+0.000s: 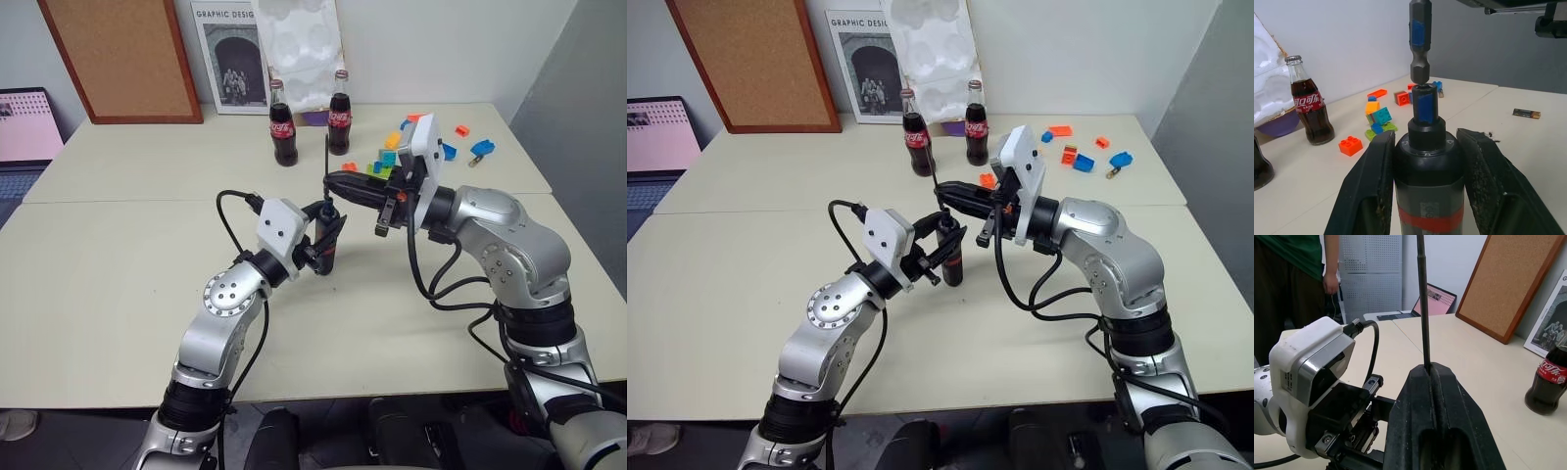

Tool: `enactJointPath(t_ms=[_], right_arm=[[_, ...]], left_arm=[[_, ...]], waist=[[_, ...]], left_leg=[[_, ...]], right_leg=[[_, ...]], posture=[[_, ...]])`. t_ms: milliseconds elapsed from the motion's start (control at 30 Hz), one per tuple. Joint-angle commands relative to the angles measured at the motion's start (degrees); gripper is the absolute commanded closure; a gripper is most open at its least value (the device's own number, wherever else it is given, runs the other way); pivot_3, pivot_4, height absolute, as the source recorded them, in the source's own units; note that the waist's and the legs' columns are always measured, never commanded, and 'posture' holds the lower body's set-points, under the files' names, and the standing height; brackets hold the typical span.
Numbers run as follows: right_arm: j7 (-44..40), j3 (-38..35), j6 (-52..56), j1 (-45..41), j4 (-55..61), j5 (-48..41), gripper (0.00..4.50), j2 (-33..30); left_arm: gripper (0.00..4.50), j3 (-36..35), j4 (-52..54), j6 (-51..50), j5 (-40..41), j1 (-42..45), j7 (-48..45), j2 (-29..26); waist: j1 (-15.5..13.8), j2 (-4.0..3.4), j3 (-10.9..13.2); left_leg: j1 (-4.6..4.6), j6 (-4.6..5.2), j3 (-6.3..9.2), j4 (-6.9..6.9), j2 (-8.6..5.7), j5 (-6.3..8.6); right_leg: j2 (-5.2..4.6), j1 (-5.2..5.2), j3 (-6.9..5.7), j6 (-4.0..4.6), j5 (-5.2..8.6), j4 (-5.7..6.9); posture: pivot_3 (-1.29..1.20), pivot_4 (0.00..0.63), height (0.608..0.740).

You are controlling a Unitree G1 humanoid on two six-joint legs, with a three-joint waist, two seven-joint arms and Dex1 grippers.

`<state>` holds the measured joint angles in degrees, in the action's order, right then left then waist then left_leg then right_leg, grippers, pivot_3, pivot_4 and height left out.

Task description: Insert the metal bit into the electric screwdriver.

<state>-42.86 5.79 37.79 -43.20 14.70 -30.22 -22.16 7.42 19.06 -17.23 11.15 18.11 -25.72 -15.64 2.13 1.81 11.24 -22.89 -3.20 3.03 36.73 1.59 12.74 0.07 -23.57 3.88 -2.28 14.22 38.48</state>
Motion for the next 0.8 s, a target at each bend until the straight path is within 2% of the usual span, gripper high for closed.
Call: enactJointPath(t_ms=[33, 533, 800], right_arm=[[-0.36, -0.76, -1.74, 0.08, 1.08, 0.47, 4.50, -0.60], [-2.41, 1.17, -1.19, 0.83, 1.49, 1.94, 4.50, -1.90], [-0.45, 2.01, 6.41, -1.75, 0.33, 1.49, 4.50, -2.23]], left_arm=[[2.87, -0.83, 0.35, 0.11, -0.72, -0.13, 0.30, -0.72], [2.87, -0.57, 0.51, 0.31, -0.69, -0.24, 0.15, -0.97], [2.88, -0.08, 0.78, 0.75, -0.96, -0.49, -0.18, -1.14]], waist=[[0.01, 0.00, 0.00], [0.24, 0.00, 0.00], [0.33, -0.01, -0.02]], left_leg=[[0.00, 0.00, 0.00, 0.00, 0.00, 0.00], [0.00, 0.00, 0.00, -0.08, 0.00, 0.00], [0.01, 0.00, -0.02, -0.30, 0.02, 0.00]], right_leg=[[0.00, 0.00, 0.00, 0.00, 0.00, -0.01], [0.00, 0.01, 0.00, 0.02, 0.01, -0.14], [0.00, 0.06, 0.01, -0.02, -0.06, -0.45]], posture=[[0.00, 0.150, 0.740], [0.00, 0.150, 0.740], [0.00, 0.150, 0.740]])
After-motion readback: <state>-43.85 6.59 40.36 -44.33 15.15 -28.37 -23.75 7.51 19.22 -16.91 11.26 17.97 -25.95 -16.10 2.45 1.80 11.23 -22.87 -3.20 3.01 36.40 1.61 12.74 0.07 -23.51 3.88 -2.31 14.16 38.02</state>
